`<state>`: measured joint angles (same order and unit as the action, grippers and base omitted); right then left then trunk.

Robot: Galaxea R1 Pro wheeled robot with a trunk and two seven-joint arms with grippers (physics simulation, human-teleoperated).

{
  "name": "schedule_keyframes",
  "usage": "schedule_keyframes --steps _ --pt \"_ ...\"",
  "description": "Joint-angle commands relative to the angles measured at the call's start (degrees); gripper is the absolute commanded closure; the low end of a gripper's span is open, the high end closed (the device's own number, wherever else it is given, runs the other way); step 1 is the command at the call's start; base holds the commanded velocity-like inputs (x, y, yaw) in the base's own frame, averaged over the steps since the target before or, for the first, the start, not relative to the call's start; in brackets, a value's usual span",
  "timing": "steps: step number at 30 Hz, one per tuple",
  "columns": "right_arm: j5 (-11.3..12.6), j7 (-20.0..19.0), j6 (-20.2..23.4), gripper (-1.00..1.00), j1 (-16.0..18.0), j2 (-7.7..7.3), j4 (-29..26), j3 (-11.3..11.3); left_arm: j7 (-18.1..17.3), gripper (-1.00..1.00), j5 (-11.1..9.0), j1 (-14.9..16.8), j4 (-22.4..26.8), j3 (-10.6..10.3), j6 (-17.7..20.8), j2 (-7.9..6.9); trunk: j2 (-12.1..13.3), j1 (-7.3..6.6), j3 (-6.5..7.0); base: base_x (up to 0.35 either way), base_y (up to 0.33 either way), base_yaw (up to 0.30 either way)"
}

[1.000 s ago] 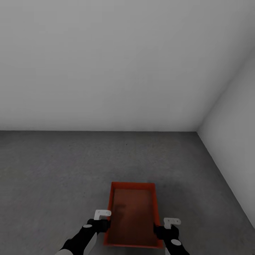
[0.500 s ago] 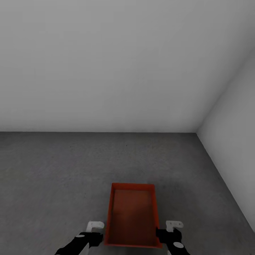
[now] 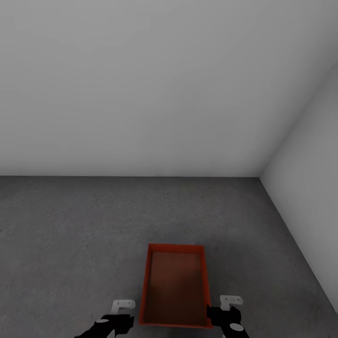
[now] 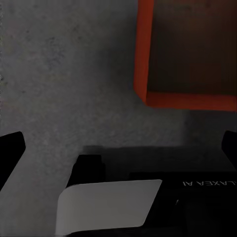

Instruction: Move the two storage containers from the living room to the garage. In the garage, place one container on the floor and stack the other container on top of it (either order is fine).

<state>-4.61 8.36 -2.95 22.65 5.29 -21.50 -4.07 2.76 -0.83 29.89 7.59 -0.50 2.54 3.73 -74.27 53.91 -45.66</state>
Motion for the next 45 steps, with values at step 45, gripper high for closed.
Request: schedule_keyframes --steps 45 --pt "-1.0 -0.4 2.4 -1.0 0.1 0.27 2.7 -0.3 0.2 -1.0 -0.6 -1.1 -7.2 -0.1 -2.0 -0.3 18.0 -9.89 8.05 0.0 0.0 0.0"
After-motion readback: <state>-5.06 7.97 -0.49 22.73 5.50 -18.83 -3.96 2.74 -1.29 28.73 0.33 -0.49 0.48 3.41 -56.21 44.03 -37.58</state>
